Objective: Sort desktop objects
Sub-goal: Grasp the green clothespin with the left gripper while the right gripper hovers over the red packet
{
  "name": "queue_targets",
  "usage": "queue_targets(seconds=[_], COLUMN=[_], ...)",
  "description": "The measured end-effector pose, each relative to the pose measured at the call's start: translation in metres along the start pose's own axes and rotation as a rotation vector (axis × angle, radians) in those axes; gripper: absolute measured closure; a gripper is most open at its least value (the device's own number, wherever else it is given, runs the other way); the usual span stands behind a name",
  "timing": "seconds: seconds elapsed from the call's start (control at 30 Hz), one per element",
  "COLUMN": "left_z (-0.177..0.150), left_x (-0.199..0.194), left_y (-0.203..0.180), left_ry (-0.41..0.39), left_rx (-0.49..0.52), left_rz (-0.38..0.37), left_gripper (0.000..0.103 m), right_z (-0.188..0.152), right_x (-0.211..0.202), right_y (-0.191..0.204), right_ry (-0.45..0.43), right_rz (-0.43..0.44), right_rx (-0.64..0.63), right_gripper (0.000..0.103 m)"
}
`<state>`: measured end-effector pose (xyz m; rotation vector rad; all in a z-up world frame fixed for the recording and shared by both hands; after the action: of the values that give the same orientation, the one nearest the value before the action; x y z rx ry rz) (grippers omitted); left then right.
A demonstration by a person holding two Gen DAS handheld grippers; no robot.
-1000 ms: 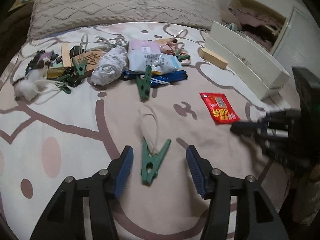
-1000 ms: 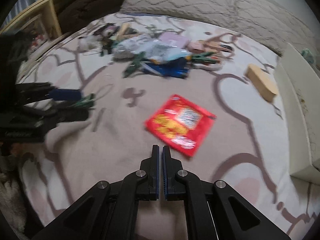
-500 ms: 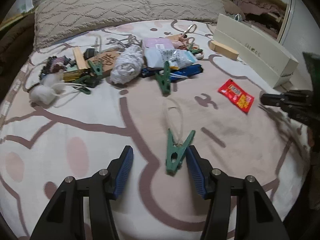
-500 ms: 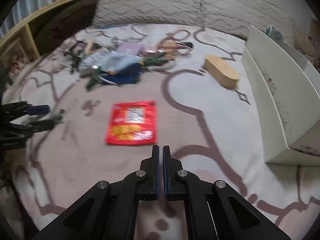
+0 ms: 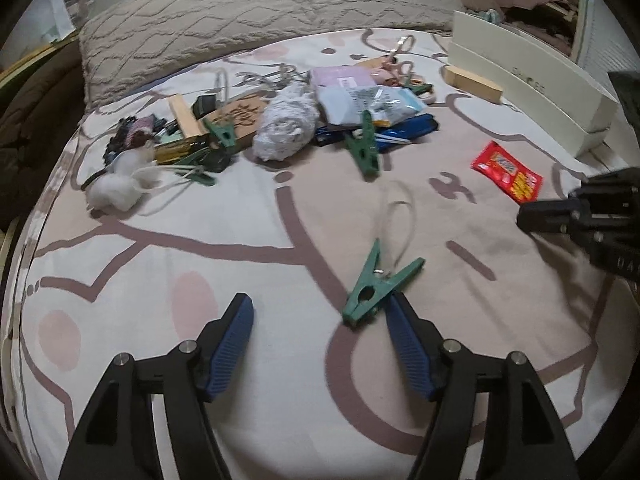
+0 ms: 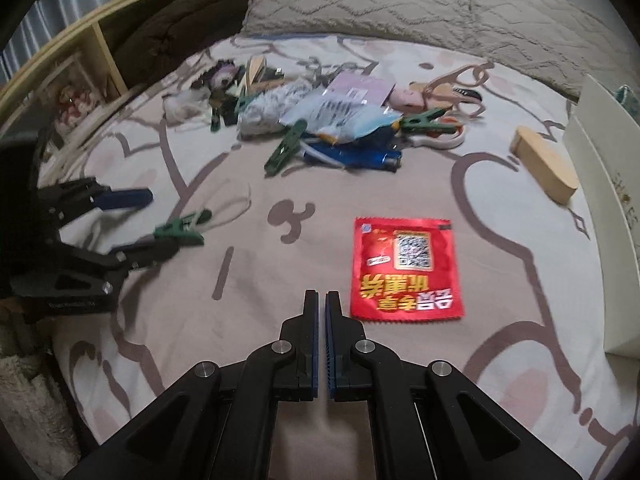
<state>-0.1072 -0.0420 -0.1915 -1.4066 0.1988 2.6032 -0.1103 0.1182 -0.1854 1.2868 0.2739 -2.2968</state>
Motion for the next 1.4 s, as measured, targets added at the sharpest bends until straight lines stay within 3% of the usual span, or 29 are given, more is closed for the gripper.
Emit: queue_targets(seconds=[0.27,0.5,0.63,0.97,1.2,1.3,1.4], left_z=[0.003,0.005,0.008,0.015,0.013,0.013,0.013], left_x=[0.0,-0.005,-0.001,0.011,0.014,0.014,0.012], left_y=[0.02,-0.005,-0.018,-0.019,-0.024,-0.022,-0.019], left_ry=[-0.01,-0.02,-0.008,-0.016,-0.023,-0.029,-0.041], left_rx=[-0.068,-0.039,-0.074,-0.199,-0.144,-0.15,-0.165], left_rz=[0.052,-0.093,-0.145,-0.098,-0.024,-0.021,-0.007], left_gripper=[0.027,0.025,0.02,0.017,0.017,0.024,0.041], right_z=[-0.007,-0.015,-0.018,-0.026,-0.028,-0.025,-0.02], right_x=[-0.001,-0.006,-0.009,-0.016,-0.027,-0.028,-0.028], right_y=[-0.025,-0.052,-0.06,-0.076,-0.084,-0.081,-0.08], right_ry=[0.002,-0.005,-0.013,-0.029,-0.06,-0.061,-0.073], right_rz=[-0.059,-0.087,-0.104,-0.16,-0.207,-0.172,-0.142], right_rx=[0.038,0.094,0.106,0.148,0.183,0.183,0.208], right_gripper=[0.101,0.101,0.101,0.101,0.101,0.101,0.101])
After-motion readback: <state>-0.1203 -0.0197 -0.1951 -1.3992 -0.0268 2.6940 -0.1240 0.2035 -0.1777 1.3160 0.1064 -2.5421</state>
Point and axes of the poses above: each gripper's, at about its wrist camera, not at the fingertips, and x roughly the way its jaws point, y to its left, z to its top, the point moved 6 cm from there along x, roughly the way its jaws point, and after that the axes turned 6 degrees about -x, right-handed, at the moved point
